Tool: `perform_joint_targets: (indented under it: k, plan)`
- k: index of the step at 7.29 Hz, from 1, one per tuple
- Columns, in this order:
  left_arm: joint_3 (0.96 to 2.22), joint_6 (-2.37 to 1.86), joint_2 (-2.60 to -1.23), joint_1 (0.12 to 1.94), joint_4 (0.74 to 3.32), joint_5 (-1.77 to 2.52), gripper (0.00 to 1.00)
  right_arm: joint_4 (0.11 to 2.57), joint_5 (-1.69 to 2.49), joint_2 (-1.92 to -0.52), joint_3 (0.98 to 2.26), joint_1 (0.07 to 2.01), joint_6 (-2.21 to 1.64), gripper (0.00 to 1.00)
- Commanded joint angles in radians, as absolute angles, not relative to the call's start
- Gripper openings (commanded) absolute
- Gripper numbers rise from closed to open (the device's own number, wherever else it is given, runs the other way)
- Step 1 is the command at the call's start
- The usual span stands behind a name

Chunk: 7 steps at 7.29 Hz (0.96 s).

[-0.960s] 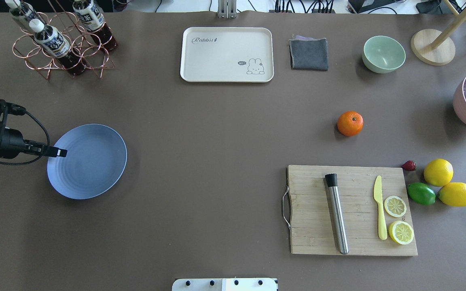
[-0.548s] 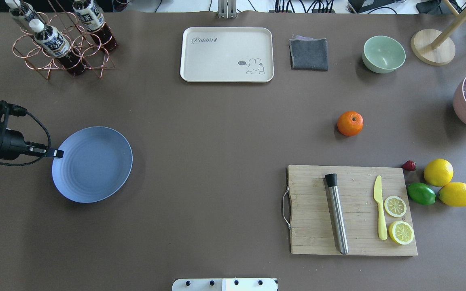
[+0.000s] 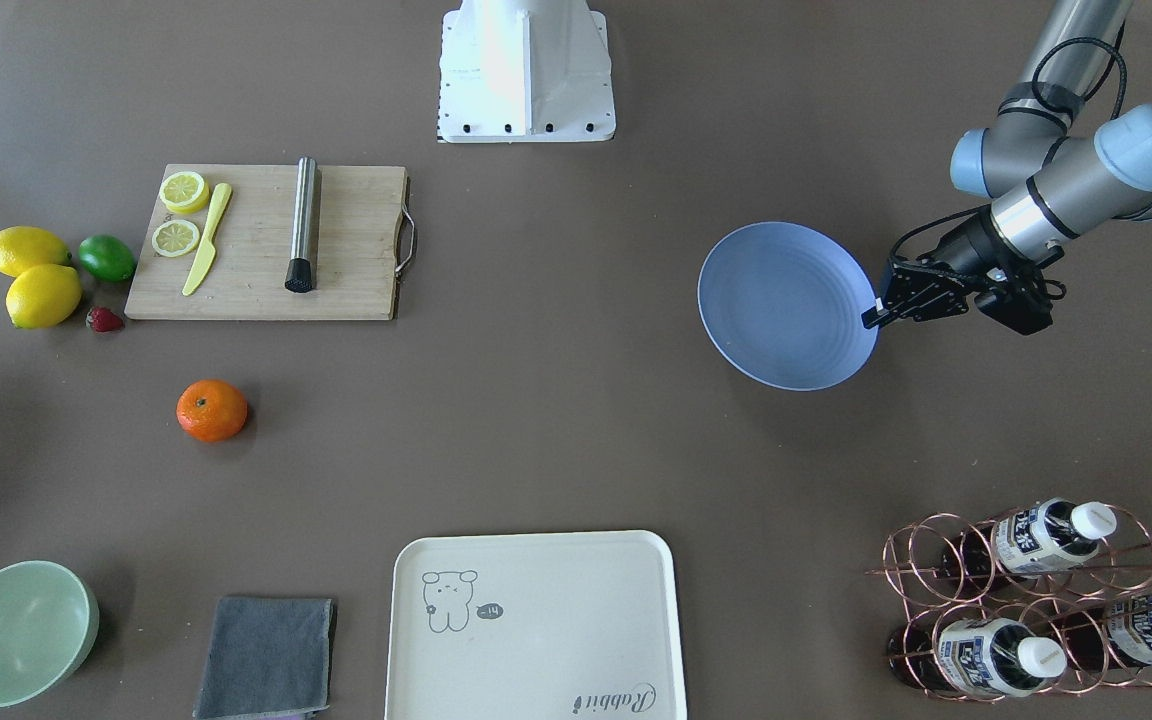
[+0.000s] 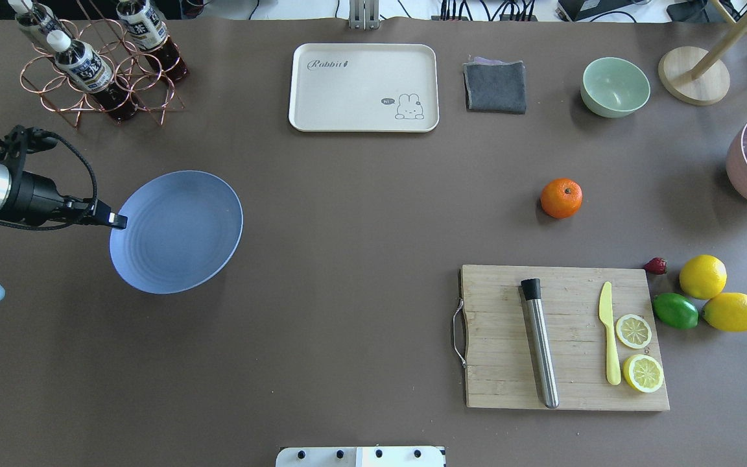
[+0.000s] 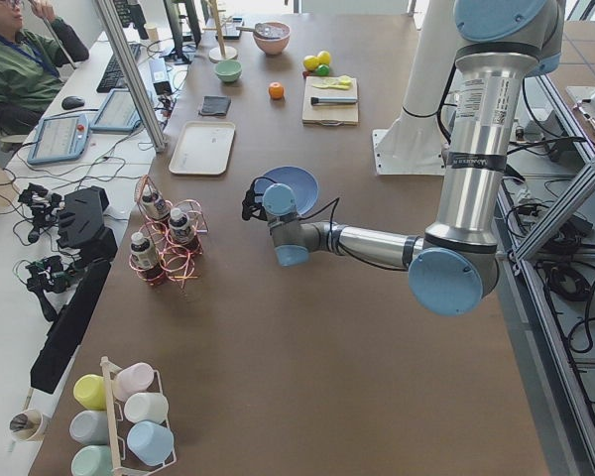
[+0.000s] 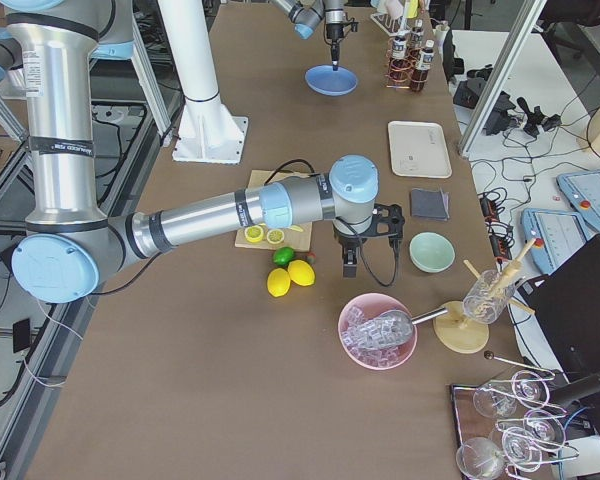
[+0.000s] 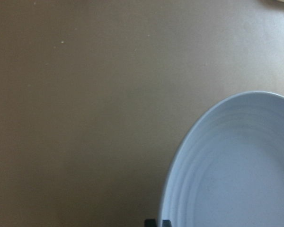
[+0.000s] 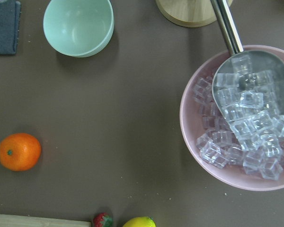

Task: Pick orange to plate
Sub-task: 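Push the light blue plate toward the table centre with the left gripper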

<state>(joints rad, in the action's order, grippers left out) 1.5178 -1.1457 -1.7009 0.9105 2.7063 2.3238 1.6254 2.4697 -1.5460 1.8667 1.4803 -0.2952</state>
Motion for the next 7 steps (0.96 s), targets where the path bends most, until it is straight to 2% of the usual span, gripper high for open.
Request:
perform_joint_targets:
  k: [1, 3, 5, 7]
  plan:
    - [1.657, -1.175, -1.752, 0.908, 2.499, 2.288, 0.0, 1.623, 2.433, -1.458, 1.867, 1.364, -0.449, 1.0]
    - [1.814, -1.219, -1.782, 0.798, 2.283, 2.09, 0.0, 1.571, 2.393, -1.416, 1.867, 1.283, -0.558, 1.0]
    - [1.827, -1.298, -1.892, 0.663, 2.165, 1.923, 0.0, 1.389, 2.269, -1.41, 1.839, 1.139, -0.749, 1.0]
    - [1.822, -1.336, -1.936, 0.559, 2.123, 1.795, 0.0, 1.374, 2.235, -1.381, 1.813, 1.066, -0.828, 1.0]
